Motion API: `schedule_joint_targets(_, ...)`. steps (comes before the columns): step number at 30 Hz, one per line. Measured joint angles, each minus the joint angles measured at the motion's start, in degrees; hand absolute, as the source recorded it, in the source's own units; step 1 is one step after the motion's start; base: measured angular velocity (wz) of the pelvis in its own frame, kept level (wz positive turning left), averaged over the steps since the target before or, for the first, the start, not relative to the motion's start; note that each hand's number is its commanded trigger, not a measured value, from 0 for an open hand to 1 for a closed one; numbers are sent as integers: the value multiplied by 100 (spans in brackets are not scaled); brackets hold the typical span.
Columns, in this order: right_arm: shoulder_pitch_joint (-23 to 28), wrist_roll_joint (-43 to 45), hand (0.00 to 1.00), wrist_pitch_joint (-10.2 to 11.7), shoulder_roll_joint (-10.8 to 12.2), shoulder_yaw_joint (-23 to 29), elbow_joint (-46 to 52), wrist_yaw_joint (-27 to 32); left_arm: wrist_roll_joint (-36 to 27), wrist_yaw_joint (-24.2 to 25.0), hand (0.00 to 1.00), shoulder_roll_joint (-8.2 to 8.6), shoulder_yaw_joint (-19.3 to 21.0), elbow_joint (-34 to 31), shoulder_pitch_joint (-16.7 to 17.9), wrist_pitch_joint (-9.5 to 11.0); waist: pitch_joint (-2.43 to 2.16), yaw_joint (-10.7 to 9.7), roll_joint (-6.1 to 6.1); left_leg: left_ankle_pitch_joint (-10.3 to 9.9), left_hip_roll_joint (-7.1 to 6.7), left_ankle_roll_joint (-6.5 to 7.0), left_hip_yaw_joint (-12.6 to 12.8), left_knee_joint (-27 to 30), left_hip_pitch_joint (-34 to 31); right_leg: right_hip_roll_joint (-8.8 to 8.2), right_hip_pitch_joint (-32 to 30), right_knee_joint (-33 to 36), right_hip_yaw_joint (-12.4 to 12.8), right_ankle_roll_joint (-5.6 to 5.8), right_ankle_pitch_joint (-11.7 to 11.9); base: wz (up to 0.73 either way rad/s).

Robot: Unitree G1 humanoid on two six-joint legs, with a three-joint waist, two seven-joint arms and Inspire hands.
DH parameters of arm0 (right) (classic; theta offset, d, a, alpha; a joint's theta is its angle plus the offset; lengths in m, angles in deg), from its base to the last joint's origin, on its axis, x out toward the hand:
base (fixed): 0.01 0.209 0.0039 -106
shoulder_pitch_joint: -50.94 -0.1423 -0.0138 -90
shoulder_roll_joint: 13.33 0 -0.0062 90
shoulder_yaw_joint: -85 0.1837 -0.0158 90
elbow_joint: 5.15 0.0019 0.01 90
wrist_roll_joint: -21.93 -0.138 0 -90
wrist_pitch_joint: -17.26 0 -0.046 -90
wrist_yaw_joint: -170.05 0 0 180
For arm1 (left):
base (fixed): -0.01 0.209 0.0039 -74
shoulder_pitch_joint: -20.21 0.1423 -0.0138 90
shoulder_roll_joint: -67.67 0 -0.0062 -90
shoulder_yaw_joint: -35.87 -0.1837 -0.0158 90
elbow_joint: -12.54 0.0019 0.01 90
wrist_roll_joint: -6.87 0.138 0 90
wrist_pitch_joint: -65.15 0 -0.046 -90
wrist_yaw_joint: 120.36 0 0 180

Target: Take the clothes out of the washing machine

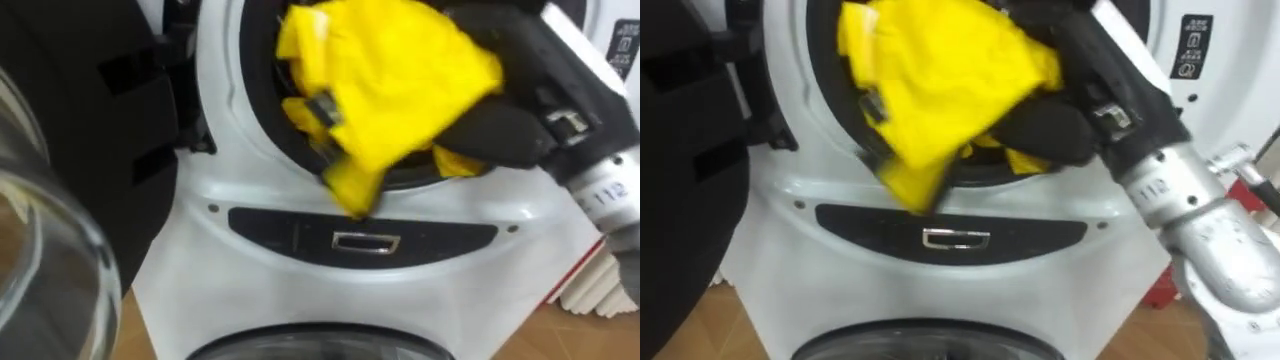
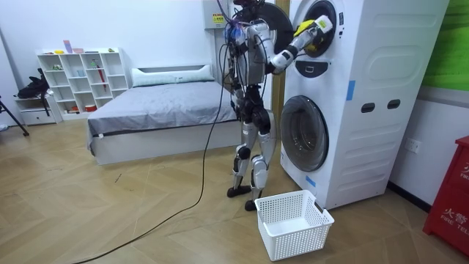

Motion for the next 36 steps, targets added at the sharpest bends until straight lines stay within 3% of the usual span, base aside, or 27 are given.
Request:
schedule_joint_targets(5,366,43,100,-8,0,302,3,5,5,-11,0,22,105,177,158,2,-60,-183,91,4,5,-5,91,18,-7,14,-98,119,59,-20,-14,-10)
schedule_joint_targets(9,424,-16,100,8,0,505,16,14,79,-16,0,21,207,186,220,46,-72,-326,64,-1,21,-16,126,19,-4,66,-118,118,96,-28,-17,-8)
schedule_joint_targets(12,748,-90,100,177,1,714,66,94,269,-16,0,20,199,187,154,189,-93,-324,9,-8,31,-28,168,23,24,78,-120,117,189,-34,-17,-9)
schedule_joint_targets(16,1063,-95,100,230,1,840,185,96,295,-14,0,5,202,137,97,272,-48,-470,-67,-15,29,-33,260,7,13,85,-184,142,300,-34,-17,-11)
schedule_joint_targets(21,1476,-218,100,316,10,1132,407,72,296,22,0,-16,266,101,-52,281,-38,-512,-76,-56,45,-30,600,-8,12,156,-334,209,600,-44,-9,-33)
schedule_joint_targets(24,1561,-228,100,325,12,1203,413,17,292,32,0,-61,309,102,-146,280,-26,-659,-66,-70,62,-50,813,-26,34,207,-426,278,776,-51,-1,-34)
schedule_joint_targets(29,1833,-191,100,317,39,1277,244,-102,289,51,0,-98,167,97,-292,256,7,-907,20,-155,158,-114,1304,-28,115,387,-506,285,1154,-106,82,-51)
schedule_joint_targets(32,2139,-173,100,288,163,1273,-76,-237,278,83,0,-177,-50,160,-563,254,30,-1023,60,-211,245,-201,1711,-15,122,561,-627,299,1481,-170,156,-65)
schedule_joint_targets(34,2229,-56,100,168,235,1262,-250,-356,278,117,0,-189,-169,225,-678,249,36,-1103,94,-238,281,-248,1909,-11,125,652,-718,361,1644,-187,167,-51)
schedule_joint_targets(36,2282,90,100,140,265,1213,-489,-419,201,138,0,-158,-264,355,-744,38,41,-1188,136,-271,315,-296,2060,14,115,726,-787,392,1785,-207,179,-47)
